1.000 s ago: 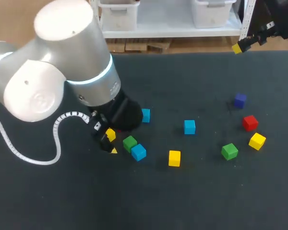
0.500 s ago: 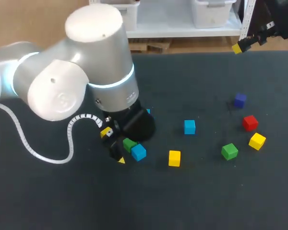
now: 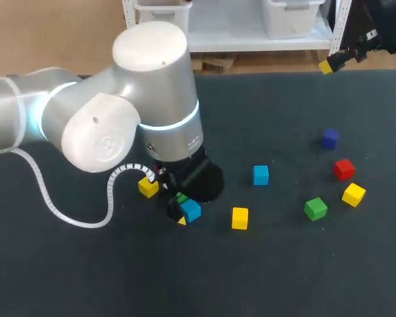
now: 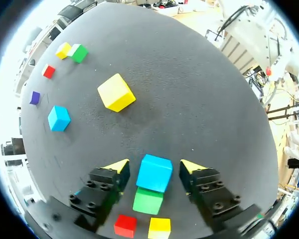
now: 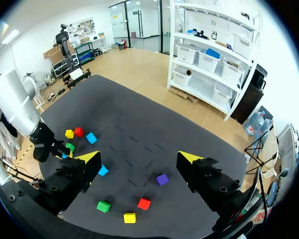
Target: Place the blue cubes, place green cubes on the blue cubes, place the yellow cubes on the green cubes, then place the red cubes on the yellow cubes, and place purple cube on the red cubes.
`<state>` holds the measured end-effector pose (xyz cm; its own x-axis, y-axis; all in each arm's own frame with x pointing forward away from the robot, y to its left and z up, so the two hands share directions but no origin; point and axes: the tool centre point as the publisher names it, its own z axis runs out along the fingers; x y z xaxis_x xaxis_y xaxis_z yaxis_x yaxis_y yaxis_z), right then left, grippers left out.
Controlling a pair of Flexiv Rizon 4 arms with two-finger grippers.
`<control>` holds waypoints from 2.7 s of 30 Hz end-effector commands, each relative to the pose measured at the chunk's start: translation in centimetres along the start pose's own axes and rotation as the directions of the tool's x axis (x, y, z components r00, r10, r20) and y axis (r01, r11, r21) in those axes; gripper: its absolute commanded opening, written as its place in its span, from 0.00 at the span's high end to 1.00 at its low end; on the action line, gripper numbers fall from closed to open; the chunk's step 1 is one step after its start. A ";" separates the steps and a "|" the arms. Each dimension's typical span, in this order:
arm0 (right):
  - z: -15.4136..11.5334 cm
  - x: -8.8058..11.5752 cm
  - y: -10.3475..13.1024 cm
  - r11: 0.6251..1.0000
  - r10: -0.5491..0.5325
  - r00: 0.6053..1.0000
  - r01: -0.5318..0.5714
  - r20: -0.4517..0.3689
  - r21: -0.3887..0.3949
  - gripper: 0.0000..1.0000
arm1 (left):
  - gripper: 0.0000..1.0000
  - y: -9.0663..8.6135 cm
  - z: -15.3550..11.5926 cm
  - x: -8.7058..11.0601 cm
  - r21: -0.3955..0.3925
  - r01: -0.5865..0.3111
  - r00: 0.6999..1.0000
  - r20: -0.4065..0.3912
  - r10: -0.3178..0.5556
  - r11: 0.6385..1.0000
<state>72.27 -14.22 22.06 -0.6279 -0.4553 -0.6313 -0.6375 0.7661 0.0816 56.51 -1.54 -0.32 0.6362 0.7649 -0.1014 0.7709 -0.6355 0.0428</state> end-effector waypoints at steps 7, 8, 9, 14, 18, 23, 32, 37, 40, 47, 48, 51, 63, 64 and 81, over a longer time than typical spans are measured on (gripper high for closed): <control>0.0 0.0 0.1 1.000 0.001 1.000 -0.001 0.001 0.003 0.00 | 1.00 1.0 0.3 0.5 0.013 0.088 0.995 -0.039 -0.087 0.996; 0.0 0.0 0.1 1.000 0.001 1.000 -0.001 0.001 0.003 0.00 | 1.00 1.1 0.3 0.6 0.007 0.103 0.994 -0.047 -0.103 0.995; 0.0 0.0 0.1 1.000 0.001 1.000 -0.001 0.001 0.003 0.00 | 1.00 1.3 0.2 0.7 0.005 0.137 0.989 -0.059 -0.137 0.991; 0.0 0.0 0.1 1.000 0.001 1.000 -0.001 0.001 0.003 0.00 | 1.00 2.3 -1.2 0.8 -0.001 0.276 0.960 -0.041 -0.276 0.961; 0.0 0.0 0.1 1.000 0.001 1.000 -0.001 0.001 0.003 0.00 | 1.00 4.0 -3.0 0.7 -0.022 0.416 0.909 -0.023 -0.416 0.909; 0.0 0.0 0.1 1.000 0.001 1.000 -0.001 0.001 0.003 0.00 | 1.00 5.9 -4.9 0.1 -0.043 0.513 0.857 -0.025 -0.514 0.857; 0.0 0.0 0.1 1.000 0.001 1.000 -0.001 0.001 0.003 0.00 | 1.00 8.4 -4.2 -1.3 -0.016 0.567 0.822 -0.061 -0.567 0.824; 0.0 0.0 0.1 1.000 0.001 1.000 -0.001 0.001 0.003 0.00 | 1.00 9.6 -4.1 -2.5 0.031 0.609 0.791 -0.094 -0.604 0.793; 0.0 0.0 0.1 1.000 0.001 1.000 -0.001 0.001 0.003 0.00 | 1.00 10.1 -4.0 -3.0 0.044 0.623 0.780 -0.102 -0.617 0.781; 0.0 0.0 0.1 1.000 0.001 1.000 -0.001 0.001 0.003 0.00 | 1.00 11.4 -2.7 -3.0 0.084 0.669 0.743 -0.111 -0.660 0.739; 0.0 0.0 0.1 1.000 0.001 1.000 -0.001 0.001 0.003 0.00 | 1.00 11.6 -2.5 -3.0 0.090 0.677 0.736 -0.107 -0.669 0.731; 0.0 0.0 0.1 1.000 0.001 1.000 -0.001 0.001 0.003 0.00 | 1.00 11.9 -1.9 -2.9 0.098 0.689 0.725 -0.089 -0.683 0.718; 0.0 0.0 0.1 1.000 0.001 1.000 -0.001 0.001 0.003 0.00 | 1.00 13.1 -0.3 -2.5 0.088 0.731 0.682 -0.078 -0.727 0.677; 0.0 0.0 0.1 1.000 0.001 1.000 -0.001 0.001 0.003 0.00 | 1.00 13.2 -0.2 -2.5 0.085 0.724 0.690 -0.078 -0.720 0.684; 0.0 0.0 0.1 1.000 0.001 1.000 -0.001 0.001 0.003 0.00 | 1.00 13.3 0.5 -3.3 0.080 0.693 0.721 -0.075 -0.688 0.717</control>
<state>72.27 -14.22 22.06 -0.6279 -0.4553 -0.6313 -0.6375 0.7661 0.0816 64.51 -12.36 0.20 -0.0713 0.9969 -0.0320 0.9907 0.0671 -0.1181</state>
